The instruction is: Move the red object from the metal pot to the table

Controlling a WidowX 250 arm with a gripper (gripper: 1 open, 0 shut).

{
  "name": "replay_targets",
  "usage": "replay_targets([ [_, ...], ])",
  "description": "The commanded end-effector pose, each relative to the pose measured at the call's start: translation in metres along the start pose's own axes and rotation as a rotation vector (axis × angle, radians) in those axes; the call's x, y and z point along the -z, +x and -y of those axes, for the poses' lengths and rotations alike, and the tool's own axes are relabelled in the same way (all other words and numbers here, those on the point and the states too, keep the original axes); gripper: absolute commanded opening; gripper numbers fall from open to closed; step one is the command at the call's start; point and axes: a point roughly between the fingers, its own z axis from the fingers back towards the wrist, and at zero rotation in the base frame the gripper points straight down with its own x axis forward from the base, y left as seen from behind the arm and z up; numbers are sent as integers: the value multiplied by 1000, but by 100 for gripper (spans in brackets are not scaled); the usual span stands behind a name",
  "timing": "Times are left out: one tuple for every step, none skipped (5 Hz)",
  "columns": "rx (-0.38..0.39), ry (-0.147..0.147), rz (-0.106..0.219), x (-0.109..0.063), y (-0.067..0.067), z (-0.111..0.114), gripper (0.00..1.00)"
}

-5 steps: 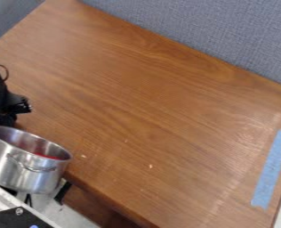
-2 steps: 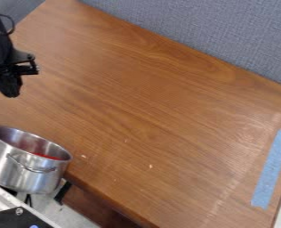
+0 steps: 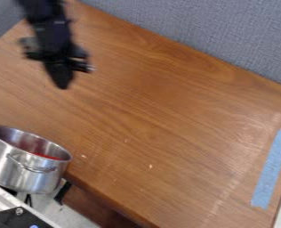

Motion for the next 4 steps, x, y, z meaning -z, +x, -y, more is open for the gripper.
replay_targets([
  [183,29,18,-18,23,51,0],
  [212,18,-16,3,17,77,0],
  [228,3,-22,25,15,84,0],
  [39,-29,0,17,5,62,0],
])
